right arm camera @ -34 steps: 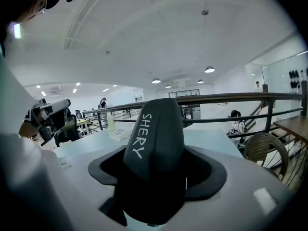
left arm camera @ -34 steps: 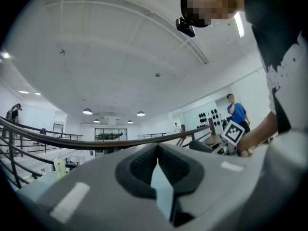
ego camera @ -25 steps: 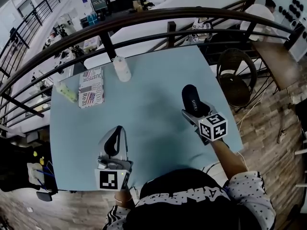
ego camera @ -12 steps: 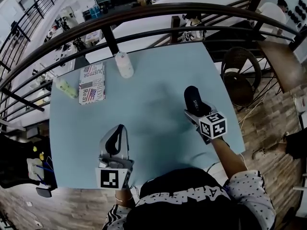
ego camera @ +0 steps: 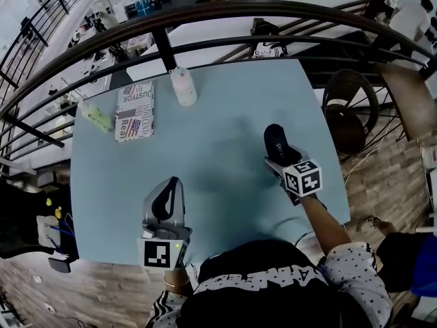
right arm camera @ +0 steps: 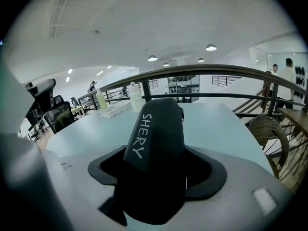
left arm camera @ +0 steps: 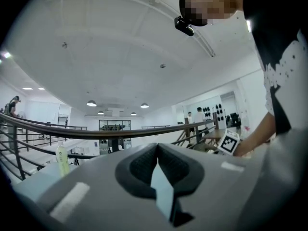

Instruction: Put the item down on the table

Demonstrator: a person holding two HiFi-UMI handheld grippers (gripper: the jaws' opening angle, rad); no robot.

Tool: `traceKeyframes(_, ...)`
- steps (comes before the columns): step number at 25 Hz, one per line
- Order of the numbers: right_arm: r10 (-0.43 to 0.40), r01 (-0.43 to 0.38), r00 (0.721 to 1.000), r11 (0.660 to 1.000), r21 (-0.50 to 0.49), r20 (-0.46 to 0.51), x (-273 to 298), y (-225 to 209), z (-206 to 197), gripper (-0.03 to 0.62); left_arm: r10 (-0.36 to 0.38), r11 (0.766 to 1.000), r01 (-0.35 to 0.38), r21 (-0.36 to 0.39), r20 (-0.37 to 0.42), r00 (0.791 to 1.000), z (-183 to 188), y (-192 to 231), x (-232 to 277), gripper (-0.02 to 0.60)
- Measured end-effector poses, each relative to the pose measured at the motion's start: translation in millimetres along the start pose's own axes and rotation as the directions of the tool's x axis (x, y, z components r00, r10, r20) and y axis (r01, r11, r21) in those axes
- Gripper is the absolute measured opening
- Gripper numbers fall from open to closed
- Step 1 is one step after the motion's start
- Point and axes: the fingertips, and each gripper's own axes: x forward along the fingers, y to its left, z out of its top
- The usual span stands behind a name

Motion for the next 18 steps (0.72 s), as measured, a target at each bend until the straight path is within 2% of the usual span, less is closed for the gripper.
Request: traceKeyframes(18, 0.01, -0.012, 0.994, 1.0, -0.021, -0.105, 37.4, -6.4, -21.0, 0.357, 0.052, 0.999, -0.053, -0.01, -0.042, 0.998, -15.5, 14.1, 1.8, 0.0)
